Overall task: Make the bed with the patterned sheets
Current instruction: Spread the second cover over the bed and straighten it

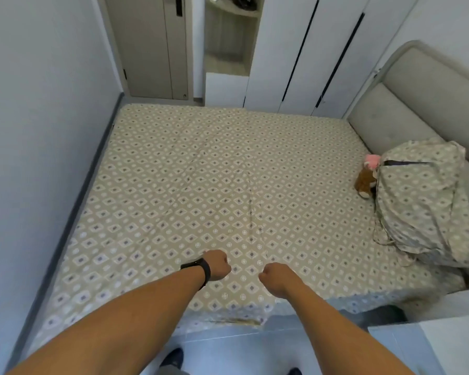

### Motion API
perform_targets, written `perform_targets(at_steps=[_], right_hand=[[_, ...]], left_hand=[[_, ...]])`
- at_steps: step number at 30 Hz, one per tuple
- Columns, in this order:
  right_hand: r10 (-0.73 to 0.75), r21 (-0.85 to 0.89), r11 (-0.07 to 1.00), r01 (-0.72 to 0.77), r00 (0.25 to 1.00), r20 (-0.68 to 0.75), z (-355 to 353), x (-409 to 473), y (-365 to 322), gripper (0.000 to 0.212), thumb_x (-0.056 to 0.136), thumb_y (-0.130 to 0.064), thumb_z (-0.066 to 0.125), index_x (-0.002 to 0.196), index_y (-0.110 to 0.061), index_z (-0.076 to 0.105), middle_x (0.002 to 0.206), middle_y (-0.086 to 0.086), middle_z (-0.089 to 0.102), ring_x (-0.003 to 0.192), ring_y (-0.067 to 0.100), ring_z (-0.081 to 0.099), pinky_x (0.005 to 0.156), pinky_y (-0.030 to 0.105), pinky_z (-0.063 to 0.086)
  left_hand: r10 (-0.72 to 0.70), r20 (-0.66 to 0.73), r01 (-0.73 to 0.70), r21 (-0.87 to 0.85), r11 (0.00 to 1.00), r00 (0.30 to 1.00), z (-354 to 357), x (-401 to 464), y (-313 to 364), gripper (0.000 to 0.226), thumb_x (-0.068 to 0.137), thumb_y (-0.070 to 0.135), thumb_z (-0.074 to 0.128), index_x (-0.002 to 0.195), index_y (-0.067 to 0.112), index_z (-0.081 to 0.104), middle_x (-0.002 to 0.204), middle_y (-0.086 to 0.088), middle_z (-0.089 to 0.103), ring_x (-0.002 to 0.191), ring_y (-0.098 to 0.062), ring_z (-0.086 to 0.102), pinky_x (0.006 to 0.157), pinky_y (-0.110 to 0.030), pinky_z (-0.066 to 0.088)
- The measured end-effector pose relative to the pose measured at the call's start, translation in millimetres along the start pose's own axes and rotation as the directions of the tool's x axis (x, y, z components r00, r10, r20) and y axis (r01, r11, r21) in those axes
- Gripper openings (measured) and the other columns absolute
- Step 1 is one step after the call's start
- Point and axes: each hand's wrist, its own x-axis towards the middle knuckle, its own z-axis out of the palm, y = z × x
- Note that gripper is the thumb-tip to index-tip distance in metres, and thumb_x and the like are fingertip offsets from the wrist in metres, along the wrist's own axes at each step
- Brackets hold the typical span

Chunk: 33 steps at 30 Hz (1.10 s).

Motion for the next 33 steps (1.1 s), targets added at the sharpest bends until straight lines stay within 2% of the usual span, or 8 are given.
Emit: perform_targets(at_steps=[5, 9, 13, 18, 21, 23, 25, 33], right_hand=[[-0.073, -0.018, 0.997, 0.077, 0.987, 0.146, -10.1, 68.7, 73.1, 0.032, 0.102, -0.028, 0.046, 0.114, -0.006, 0.064, 0.112, 0.01, 0.067, 0.092, 0.025, 0.06, 0.078, 0.031, 0.047], [-0.053, 0.086, 0.996, 0.035, 0.975, 0.215, -2.6, 132.3, 136.4, 0.022, 0.097, -0.017, 0.045, 0.076, -0.01, 0.049, 0.076, 0.005, 0.053, 0.062, 0.016, 0.042, 0.058, 0.029, 0.035], [0.006, 0.045, 0.999, -0.018, 0.967, 0.257, 42.4, 206.8, 185.7, 0.022, 0.098, -0.014, 0.044, 0.077, -0.012, 0.05, 0.07, 0.001, 0.045, 0.059, 0.013, 0.039, 0.059, 0.028, 0.034], [-0.018, 0.045, 0.999, 0.0, 0.916, 0.402, 131.3, 287.1, 229.9, 0.039, 0.105, -0.009, 0.039, 0.141, -0.002, 0.051, 0.146, 0.023, 0.046, 0.129, 0.034, 0.051, 0.097, 0.037, 0.043], [0.047, 0.221, 0.967, -0.125, 0.944, 0.327, 180.0, 314.6, 244.9, 0.028, 0.095, -0.029, 0.06, 0.119, -0.014, 0.058, 0.109, 0.005, 0.06, 0.1, 0.028, 0.055, 0.081, 0.034, 0.04], [0.05, 0.339, 0.933, -0.119, 0.977, 0.205, 205.3, 326.2, 252.3, 0.023, 0.095, -0.029, 0.061, 0.079, -0.02, 0.046, 0.078, -0.004, 0.051, 0.08, 0.025, 0.048, 0.069, 0.035, 0.036], [0.031, 0.41, 0.907, -0.096, 0.986, 0.163, 211.8, 323.0, 253.4, 0.026, 0.098, -0.025, 0.054, 0.075, -0.015, 0.046, 0.073, 0.002, 0.052, 0.076, 0.025, 0.049, 0.065, 0.036, 0.037], [-0.141, 0.514, 0.857, 0.029, 0.973, 0.181, 200.3, 283.5, 260.1, 0.028, 0.105, -0.023, 0.039, 0.08, -0.019, 0.05, 0.082, 0.002, 0.057, 0.083, 0.023, 0.053, 0.066, 0.03, 0.041]], left_hand=[[-0.247, -0.043, 0.211, -0.392, 0.895, 0.968, 66.1, 46.0, 26.9, 0.024, 0.103, 0.018, 0.044, 0.08, 0.012, 0.042, 0.071, -0.007, 0.04, 0.06, -0.02, 0.032, 0.061, -0.033, 0.031], [-0.457, -0.008, 0.361, -0.602, 0.712, 0.889, 168.3, 80.8, 53.2, 0.018, 0.099, 0.023, 0.049, 0.102, 0.008, 0.058, 0.095, -0.016, 0.064, 0.073, -0.025, 0.053, 0.068, -0.035, 0.044], [-0.526, 0.075, 0.446, -0.638, 0.627, 0.847, 270.7, 128.1, 63.5, 0.028, 0.092, 0.024, 0.058, 0.12, 0.024, 0.054, 0.104, -0.006, 0.065, 0.087, -0.025, 0.062, 0.076, -0.034, 0.052], [-0.58, 0.111, 0.498, -0.656, 0.567, 0.807, 357.2, 206.4, 61.1, 0.061, 0.088, 0.028, 0.066, 0.144, 0.023, 0.04, 0.132, -0.003, 0.052, 0.106, -0.024, 0.062, 0.088, -0.037, 0.054], [-0.627, 0.082, 0.542, -0.599, 0.59, 0.774, 403.8, 255.5, 53.6, 0.08, 0.082, 0.035, 0.071, 0.148, 0.02, 0.029, 0.147, -0.007, 0.035, 0.133, -0.033, 0.044, 0.104, -0.046, 0.046], [-0.727, 0.073, 0.537, -0.724, 0.432, 0.682, 426.1, 278.9, 48.9, 0.087, 0.078, 0.039, 0.078, 0.145, 0.016, 0.029, 0.145, -0.011, 0.032, 0.135, -0.037, 0.037, 0.112, -0.047, 0.037], [-0.775, 0.079, 0.506, -0.798, 0.328, 0.627, 435.6, 294.0, 48.4, 0.094, 0.076, 0.043, 0.082, 0.145, 0.014, 0.026, 0.144, -0.014, 0.031, 0.134, -0.038, 0.038, 0.112, -0.046, 0.036], [-0.699, -0.162, 0.575, -0.458, 0.678, 0.696, 444.7, 248.4, 66.5, 0.052, 0.091, 0.045, 0.059, 0.133, 0.02, 0.038, 0.141, -0.002, 0.044, 0.134, -0.026, 0.038, 0.104, -0.041, 0.043]])
